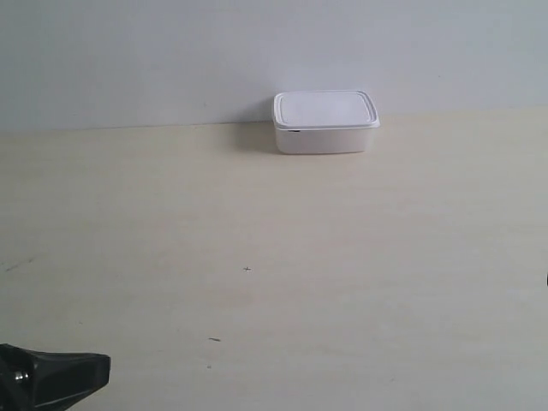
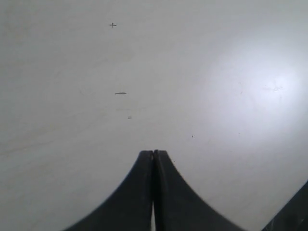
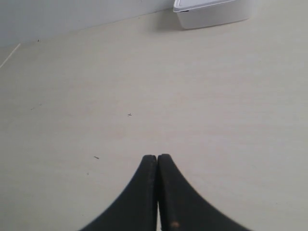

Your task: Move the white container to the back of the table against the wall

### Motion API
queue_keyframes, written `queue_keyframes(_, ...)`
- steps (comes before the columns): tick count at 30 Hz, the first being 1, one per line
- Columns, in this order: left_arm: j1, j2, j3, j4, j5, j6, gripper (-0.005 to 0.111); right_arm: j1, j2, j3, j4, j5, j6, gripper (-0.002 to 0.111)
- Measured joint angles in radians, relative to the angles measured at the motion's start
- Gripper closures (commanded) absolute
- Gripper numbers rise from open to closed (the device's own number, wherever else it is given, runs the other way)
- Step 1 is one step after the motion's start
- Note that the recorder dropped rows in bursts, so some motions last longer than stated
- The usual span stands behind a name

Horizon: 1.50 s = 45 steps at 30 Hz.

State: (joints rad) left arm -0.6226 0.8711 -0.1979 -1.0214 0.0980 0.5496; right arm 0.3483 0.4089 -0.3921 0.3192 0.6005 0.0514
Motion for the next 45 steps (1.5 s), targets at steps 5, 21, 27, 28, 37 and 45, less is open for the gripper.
queue_keyframes(5, 0.000, -0.056, 0.044, 0.000, 0.002, 0.000, 0.107, 0.000, -0.044, 0.016, 0.000, -0.002, 0.000, 0.108)
queue_keyframes(21, 0.051, -0.553, 0.195, 0.050, 0.124, 0.000, 0.107, 0.000, -0.402, 0.232, 0.042, -0.014, 0.026, 0.108)
queue_keyframes(27, 0.153, -0.737, 0.195, 0.052, 0.138, 0.000, 0.107, 0.000, -0.403, 0.334, 0.049, -0.040, 0.028, 0.108)
queue_keyframes(28, 0.170, -0.760, 0.195, 0.053, 0.138, 0.000, 0.107, 0.000, -0.403, 0.351, 0.049, -0.043, 0.030, 0.108)
queue_keyframes(37, 0.338, -0.864, 0.195, 0.056, 0.138, 0.000, 0.107, 0.000, -0.403, 0.370, 0.049, -0.130, 0.030, 0.108)
queue_keyframes(45, 0.543, -0.864, 0.195, 0.056, 0.148, 0.000, 0.107, -0.033, -0.403, 0.380, 0.049, -0.146, 0.030, 0.108)
